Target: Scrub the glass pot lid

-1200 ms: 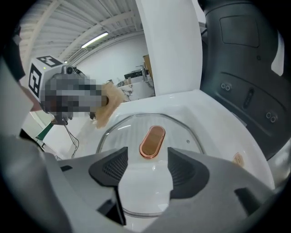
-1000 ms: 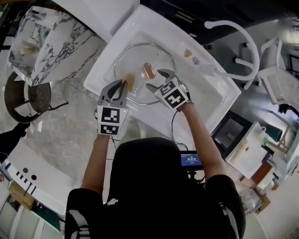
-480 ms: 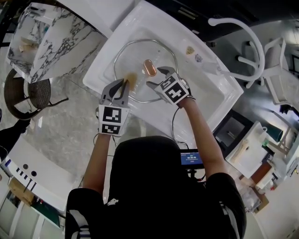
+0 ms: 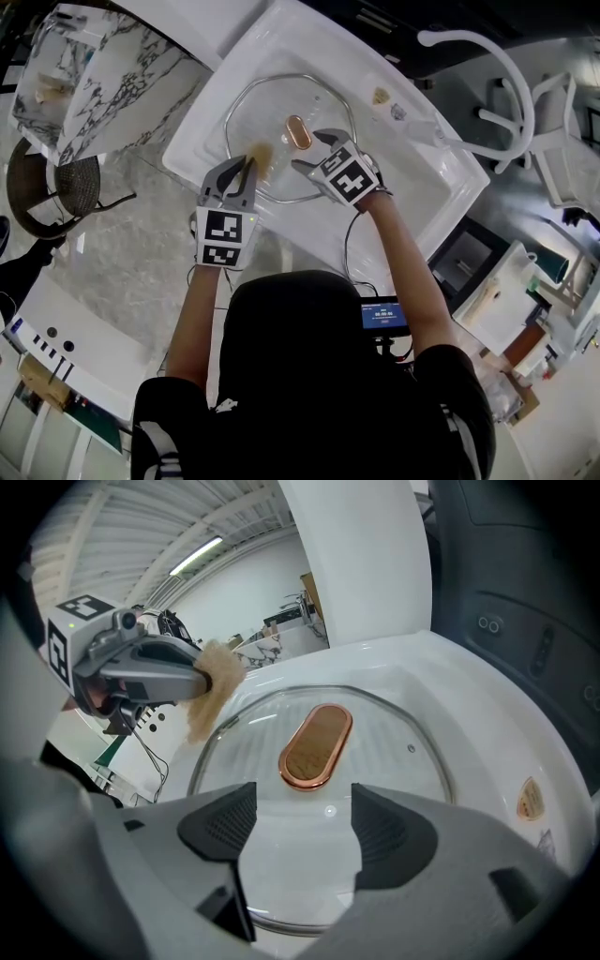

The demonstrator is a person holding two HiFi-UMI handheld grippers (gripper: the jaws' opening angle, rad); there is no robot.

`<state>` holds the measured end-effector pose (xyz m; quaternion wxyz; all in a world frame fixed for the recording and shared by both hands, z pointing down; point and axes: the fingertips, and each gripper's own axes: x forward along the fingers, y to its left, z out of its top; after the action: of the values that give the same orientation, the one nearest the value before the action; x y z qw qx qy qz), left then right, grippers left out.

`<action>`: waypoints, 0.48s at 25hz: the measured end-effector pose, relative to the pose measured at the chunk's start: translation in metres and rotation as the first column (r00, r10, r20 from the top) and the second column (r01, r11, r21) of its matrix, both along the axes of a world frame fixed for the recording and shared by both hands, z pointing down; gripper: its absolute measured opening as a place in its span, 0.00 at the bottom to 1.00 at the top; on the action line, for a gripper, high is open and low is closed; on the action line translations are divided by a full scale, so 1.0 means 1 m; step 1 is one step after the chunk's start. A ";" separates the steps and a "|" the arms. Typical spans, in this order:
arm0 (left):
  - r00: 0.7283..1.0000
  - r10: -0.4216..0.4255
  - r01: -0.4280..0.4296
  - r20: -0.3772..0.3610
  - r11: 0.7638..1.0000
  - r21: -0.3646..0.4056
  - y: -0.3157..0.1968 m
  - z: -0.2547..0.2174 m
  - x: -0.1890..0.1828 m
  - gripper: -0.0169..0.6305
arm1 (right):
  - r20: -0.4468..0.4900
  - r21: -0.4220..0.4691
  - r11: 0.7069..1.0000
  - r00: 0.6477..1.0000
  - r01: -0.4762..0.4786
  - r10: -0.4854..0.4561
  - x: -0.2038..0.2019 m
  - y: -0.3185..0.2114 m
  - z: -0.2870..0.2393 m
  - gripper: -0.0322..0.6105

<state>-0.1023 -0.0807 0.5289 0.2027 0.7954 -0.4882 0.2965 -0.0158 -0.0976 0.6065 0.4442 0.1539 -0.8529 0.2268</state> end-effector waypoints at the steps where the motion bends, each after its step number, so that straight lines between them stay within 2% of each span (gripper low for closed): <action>1: 1.000 0.006 -0.006 0.007 1.000 0.000 0.000 0.001 0.000 0.05 | 0.002 0.001 1.000 1.000 -0.001 0.001 0.000 0.000 0.000 0.52; 8: 0.986 0.136 -0.134 0.092 0.991 -0.030 -0.004 -0.004 -0.005 0.05 | 0.005 0.007 1.000 1.000 -0.002 0.002 0.001 0.001 0.000 0.52; 10: 0.968 0.224 -0.217 0.110 0.973 -0.075 -0.002 -0.003 -0.003 0.05 | 0.007 0.007 1.000 1.000 -0.003 0.003 0.000 0.001 -0.001 0.52; 12: 0.944 0.311 -0.297 0.107 0.946 -0.130 0.000 0.001 0.002 0.05 | 0.010 0.008 1.000 1.000 -0.002 0.002 0.000 0.000 -0.001 0.52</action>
<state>-0.0999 -0.0802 0.5303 0.1674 0.8283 -0.3538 0.4009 -0.0160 -0.0979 0.6060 0.4393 0.1553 -0.8559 0.2244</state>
